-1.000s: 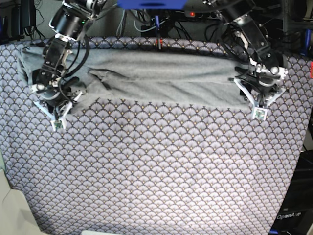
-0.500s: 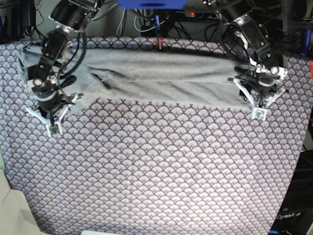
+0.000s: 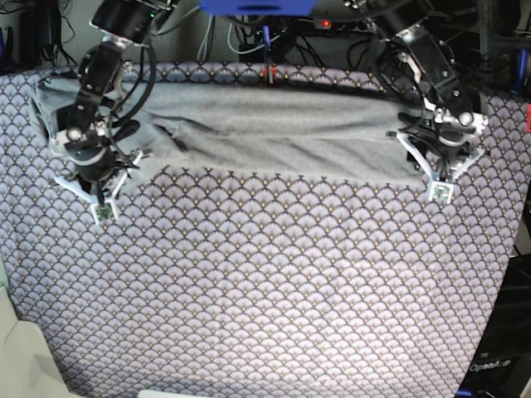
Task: Fold the T-shirt properly
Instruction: 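Move the right gripper down onto the folded shirt's side edge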
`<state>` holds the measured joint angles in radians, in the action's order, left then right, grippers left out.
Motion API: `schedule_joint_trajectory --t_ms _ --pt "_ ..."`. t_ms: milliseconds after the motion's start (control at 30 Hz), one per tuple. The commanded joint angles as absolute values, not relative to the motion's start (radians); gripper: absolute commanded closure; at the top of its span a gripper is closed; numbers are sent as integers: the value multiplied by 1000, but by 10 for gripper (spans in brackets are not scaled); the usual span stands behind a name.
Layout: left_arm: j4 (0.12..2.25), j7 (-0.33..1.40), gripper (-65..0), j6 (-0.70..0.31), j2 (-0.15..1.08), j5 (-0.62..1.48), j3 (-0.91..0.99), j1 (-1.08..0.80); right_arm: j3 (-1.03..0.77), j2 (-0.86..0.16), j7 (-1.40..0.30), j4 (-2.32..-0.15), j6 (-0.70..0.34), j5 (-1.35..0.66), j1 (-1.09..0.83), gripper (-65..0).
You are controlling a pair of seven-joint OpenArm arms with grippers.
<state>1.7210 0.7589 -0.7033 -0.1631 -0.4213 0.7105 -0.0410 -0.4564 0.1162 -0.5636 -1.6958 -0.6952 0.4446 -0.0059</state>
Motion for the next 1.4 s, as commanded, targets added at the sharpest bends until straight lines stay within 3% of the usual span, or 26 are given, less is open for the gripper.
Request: schedule_joint_trajectory --t_ms 0,767,1067,1367 --pt "1741 742 -225 -698 -157 -414 708 -30 -460 111 -544 -1716 -698 437 7 0" --pt "1744 742 -225 -698 -157 -412 745 -35 -512 81 -545 -1738 -698 437 22 0" --pt "1744 751 -225 -698 -157 -414 745 -35 -430 -108 -842 -1484 -698 352 168 0" --pt "1744 751 -225 -698 -157 -414 745 -35 -426 -128 -958 -1488 -698 185 162 0"
